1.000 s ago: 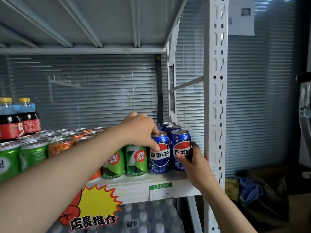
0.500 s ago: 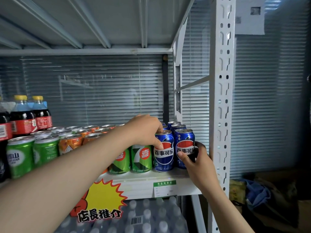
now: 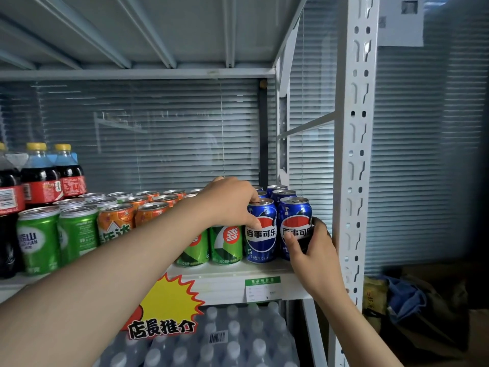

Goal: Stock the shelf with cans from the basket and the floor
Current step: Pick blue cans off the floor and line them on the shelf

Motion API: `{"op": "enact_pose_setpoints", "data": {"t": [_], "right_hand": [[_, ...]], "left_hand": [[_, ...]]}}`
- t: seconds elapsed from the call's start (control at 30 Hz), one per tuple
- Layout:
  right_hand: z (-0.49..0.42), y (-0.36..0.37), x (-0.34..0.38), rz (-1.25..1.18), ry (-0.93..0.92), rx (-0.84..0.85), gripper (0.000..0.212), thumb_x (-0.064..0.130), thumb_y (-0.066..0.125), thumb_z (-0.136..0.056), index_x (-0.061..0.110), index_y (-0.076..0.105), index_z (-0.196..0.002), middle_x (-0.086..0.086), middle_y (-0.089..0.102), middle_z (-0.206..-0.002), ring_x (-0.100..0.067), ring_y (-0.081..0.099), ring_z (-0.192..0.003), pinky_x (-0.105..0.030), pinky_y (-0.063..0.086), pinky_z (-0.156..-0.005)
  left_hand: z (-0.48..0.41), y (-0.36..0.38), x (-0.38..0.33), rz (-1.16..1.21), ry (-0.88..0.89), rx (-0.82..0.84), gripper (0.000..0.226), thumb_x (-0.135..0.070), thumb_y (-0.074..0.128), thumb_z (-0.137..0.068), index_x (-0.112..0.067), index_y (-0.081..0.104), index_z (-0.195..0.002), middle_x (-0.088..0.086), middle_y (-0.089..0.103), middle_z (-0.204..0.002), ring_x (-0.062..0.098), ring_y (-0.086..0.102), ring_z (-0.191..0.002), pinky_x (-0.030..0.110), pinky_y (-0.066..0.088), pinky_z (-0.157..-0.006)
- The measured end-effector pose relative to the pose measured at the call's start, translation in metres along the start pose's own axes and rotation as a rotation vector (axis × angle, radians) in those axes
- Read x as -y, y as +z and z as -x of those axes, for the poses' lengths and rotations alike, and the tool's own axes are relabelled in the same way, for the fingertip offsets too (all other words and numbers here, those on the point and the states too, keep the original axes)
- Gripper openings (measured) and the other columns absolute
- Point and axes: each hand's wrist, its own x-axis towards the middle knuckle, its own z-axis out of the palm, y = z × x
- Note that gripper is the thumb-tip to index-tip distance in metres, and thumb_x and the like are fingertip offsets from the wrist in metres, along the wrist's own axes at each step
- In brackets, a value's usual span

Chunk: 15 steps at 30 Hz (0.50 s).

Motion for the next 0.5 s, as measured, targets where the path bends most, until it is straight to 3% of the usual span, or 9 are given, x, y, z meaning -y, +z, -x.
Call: {"op": "enact_pose_setpoints", "data": {"t": [0.3, 0.5], "right_hand": [[0.0031, 0.0027, -0.0028, 0.102, -0.005, 0.008, 0.052, 0.044, 0.056, -0.094, 0.007, 0.045, -0.13, -0.01, 0.061, -0.119, -0.026, 0.056, -0.107, -0.04, 0.047, -0.088], [0.0067, -0.0022, -0.0011, 0.096, -0.009, 0.033, 0.049, 0.04, 0.057, -0.095, 0.006, 0.046, -0.129, -0.009, 0.059, -0.119, -0.024, 0.054, -0.107, -0.032, 0.042, -0.083]], "left_hand": [[0.0054, 0.0017, -0.0002, -0.047, 0.015, 0.006, 0.063, -0.063, 0.063, -0.079, -0.033, 0.056, -0.134, -0.004, 0.063, -0.128, 0.021, 0.047, -0.124, 0.042, 0.033, -0.104], [0.0063, 0.0033, 0.0014, -0.012, -0.005, 0.02, 0.071, -0.065, 0.064, -0.078, -0.032, 0.049, -0.139, -0.004, 0.057, -0.139, 0.022, 0.044, -0.13, 0.043, 0.033, -0.107]]}}
